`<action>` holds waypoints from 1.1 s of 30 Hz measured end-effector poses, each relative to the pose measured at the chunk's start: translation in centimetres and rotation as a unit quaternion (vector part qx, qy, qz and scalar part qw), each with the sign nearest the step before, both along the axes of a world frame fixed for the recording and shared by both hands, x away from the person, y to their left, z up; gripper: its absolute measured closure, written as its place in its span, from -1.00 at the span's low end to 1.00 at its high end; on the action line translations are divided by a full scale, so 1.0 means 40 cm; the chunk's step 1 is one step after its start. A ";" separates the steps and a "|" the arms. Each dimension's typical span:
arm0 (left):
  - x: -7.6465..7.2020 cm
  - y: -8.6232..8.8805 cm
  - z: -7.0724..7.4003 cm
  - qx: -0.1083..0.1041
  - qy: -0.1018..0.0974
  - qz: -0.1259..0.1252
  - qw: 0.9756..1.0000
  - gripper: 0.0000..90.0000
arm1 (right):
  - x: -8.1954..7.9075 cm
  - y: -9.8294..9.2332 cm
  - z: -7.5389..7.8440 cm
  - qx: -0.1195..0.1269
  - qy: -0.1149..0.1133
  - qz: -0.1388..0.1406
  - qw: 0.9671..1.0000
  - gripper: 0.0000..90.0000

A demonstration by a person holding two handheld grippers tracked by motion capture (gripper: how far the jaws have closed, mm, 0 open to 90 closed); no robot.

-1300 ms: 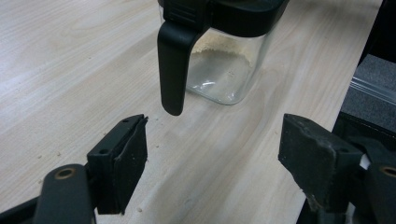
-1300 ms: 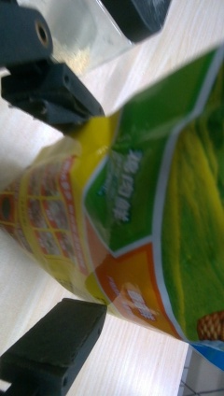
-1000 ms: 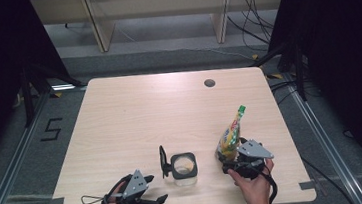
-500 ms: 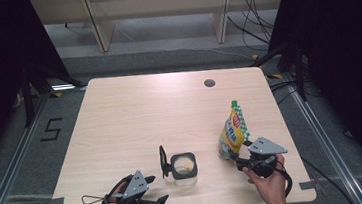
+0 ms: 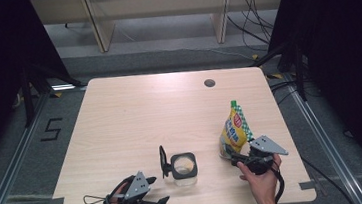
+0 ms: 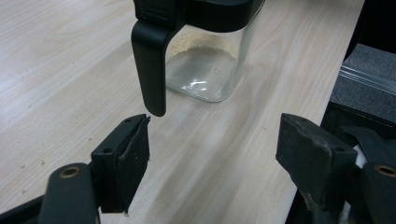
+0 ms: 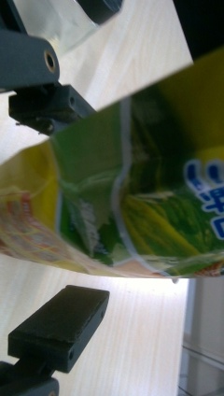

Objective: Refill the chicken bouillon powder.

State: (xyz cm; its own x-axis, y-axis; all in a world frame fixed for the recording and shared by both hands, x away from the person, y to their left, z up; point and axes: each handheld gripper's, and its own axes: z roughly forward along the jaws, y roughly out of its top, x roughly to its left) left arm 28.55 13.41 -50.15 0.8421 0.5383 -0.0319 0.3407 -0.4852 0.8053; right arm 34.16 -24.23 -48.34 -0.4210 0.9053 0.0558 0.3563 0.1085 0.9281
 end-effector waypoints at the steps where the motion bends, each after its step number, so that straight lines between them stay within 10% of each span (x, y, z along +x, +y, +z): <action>1: -0.001 -0.002 -0.002 -0.008 0.002 0.003 1.000 -0.44 | 0.008 0.000 -0.003 -0.001 -0.009 -0.001 1.000 -0.31; 9: -0.002 -0.004 -0.004 -0.011 0.007 0.002 1.000 -0.44 | 0.016 -0.009 0.004 -0.001 0.008 0.020 1.000 -0.15; 15: 0.000 -0.004 -0.004 0.000 0.002 -0.004 1.000 -0.44 | 0.042 -0.061 0.011 -0.013 0.002 0.086 0.996 -0.08; 25: -0.004 -0.005 -0.003 -0.004 0.003 -0.005 1.000 -0.43 | 0.082 -0.115 0.014 -0.053 -0.039 0.188 0.980 -0.02; 30: -0.004 -0.005 -0.002 0.004 0.000 -0.004 1.000 -0.43 | 0.074 -0.110 0.011 -0.040 -0.033 0.168 0.984 -0.04; 33: -0.007 -0.007 -0.002 -0.004 0.000 -0.007 1.000 -0.43 | 0.066 -0.089 0.002 0.014 -0.035 0.115 0.993 -0.38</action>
